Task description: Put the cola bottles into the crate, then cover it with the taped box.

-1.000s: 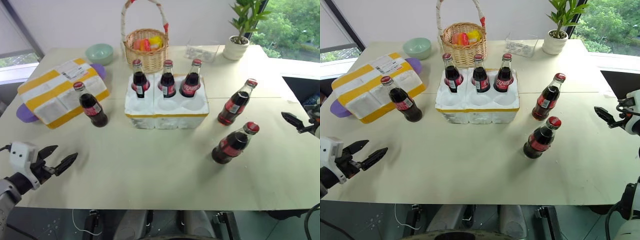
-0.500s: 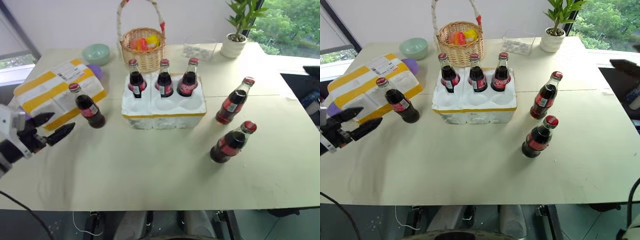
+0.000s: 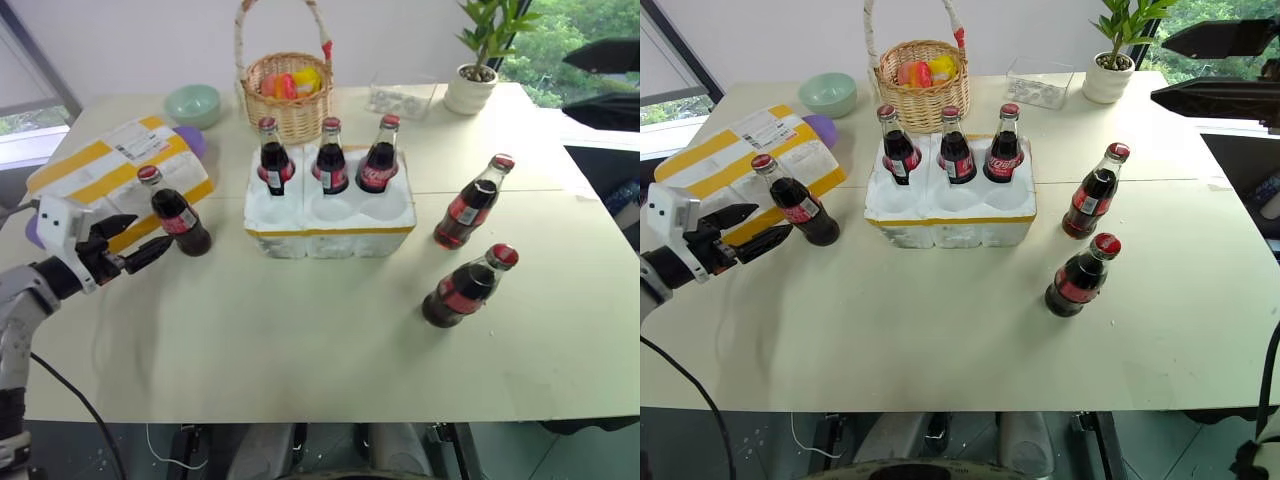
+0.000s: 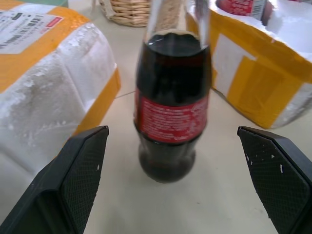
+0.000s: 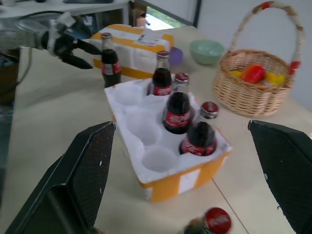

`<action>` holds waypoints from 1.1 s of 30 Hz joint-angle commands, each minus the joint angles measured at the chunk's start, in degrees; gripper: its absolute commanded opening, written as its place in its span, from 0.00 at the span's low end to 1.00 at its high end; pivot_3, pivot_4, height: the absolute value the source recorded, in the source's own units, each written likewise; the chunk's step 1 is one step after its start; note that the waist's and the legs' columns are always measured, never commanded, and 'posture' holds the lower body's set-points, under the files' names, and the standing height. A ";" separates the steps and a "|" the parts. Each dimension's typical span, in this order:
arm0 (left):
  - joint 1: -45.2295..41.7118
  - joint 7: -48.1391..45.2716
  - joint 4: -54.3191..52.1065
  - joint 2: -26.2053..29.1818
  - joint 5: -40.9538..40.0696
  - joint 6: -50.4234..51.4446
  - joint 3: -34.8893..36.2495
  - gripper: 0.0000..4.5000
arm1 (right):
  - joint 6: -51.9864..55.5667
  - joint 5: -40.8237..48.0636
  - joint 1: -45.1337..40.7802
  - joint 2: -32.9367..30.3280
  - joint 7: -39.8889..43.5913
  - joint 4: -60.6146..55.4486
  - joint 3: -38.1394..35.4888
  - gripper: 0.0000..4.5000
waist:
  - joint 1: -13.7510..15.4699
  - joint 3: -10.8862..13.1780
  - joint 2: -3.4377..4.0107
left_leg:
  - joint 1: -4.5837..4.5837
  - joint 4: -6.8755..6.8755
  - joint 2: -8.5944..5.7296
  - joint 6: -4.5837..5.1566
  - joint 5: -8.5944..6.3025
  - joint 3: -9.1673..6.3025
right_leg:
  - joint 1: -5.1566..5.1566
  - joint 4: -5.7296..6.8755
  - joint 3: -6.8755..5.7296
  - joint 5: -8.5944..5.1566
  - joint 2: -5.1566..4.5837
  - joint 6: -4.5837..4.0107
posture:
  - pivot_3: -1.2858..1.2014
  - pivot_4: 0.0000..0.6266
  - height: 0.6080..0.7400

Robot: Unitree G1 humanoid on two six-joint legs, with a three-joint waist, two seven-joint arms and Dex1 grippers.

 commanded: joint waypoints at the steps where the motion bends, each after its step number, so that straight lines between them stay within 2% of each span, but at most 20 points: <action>1: -2.88 -0.55 1.60 -0.41 1.34 -2.51 -1.15 0.98 | 3.83 4.49 -1.45 -1.22 0.83 -6.11 -1.57 1.00 | -0.05 0.00 0.00 | -0.03 0.00 0.01 0.00 0.00 0.00 | -0.04 0.01 -0.01 0.00 0.01 0.00 | 0.52 0.24 0.98; 11: -11.25 -1.83 10.50 -3.05 5.28 -6.43 -6.48 0.98 | 7.82 9.57 1.48 -0.69 -1.32 -14.30 -2.80 1.00 | -0.09 -0.01 -0.02 | -0.07 0.14 0.02 0.00 0.01 0.00 | -0.05 0.10 -0.02 0.01 0.02 0.02 | 0.52 0.24 0.98; 22: -14.34 -2.40 15.38 -6.21 7.20 -8.80 -8.38 0.98 | 8.95 12.75 5.41 -1.38 -3.49 -18.09 -4.40 1.00 | -0.07 -0.02 -0.04 | -0.07 0.24 0.02 0.01 0.01 0.00 | -0.04 0.15 -0.01 0.02 0.03 0.02 | 0.52 0.24 0.98; 24: -14.69 -2.57 15.66 -6.38 7.17 -8.85 -8.27 0.86 | 8.79 12.82 5.77 -1.35 -3.86 -18.13 -4.33 1.00 | -0.07 -0.02 -0.04 | -0.09 0.26 0.02 0.01 0.01 0.00 | -0.04 0.15 -0.01 0.03 0.03 0.03 | 0.52 0.24 0.98; 26: -15.02 -2.83 15.84 -6.33 7.14 -8.97 -8.26 0.67 | 8.25 12.50 6.38 -1.31 -4.17 -18.22 -4.15 1.00 | -0.07 -0.02 -0.04 | -0.09 0.27 0.02 0.02 0.01 0.00 | -0.04 0.15 -0.01 0.03 0.03 0.03 | 0.52 0.24 0.98; 27: -15.22 -2.87 15.89 -6.23 7.11 -8.88 -8.23 0.61 | 7.78 12.23 6.77 -1.24 -4.37 -18.36 -4.10 1.00 | -0.08 -0.03 -0.06 | -0.10 0.27 0.02 0.03 0.01 0.00 | -0.04 0.15 -0.01 0.03 0.03 0.03 | 0.52 0.24 0.98; 33: -16.06 -3.51 14.04 -4.48 6.11 -5.98 -7.75 0.62 | 7.81 13.22 8.09 -0.66 -5.93 -19.04 -4.68 1.00 | -0.07 -0.03 -0.06 | -0.23 0.36 0.02 0.06 0.02 -0.01 | -0.12 0.17 -0.02 0.03 0.03 0.03 | 0.52 0.24 0.98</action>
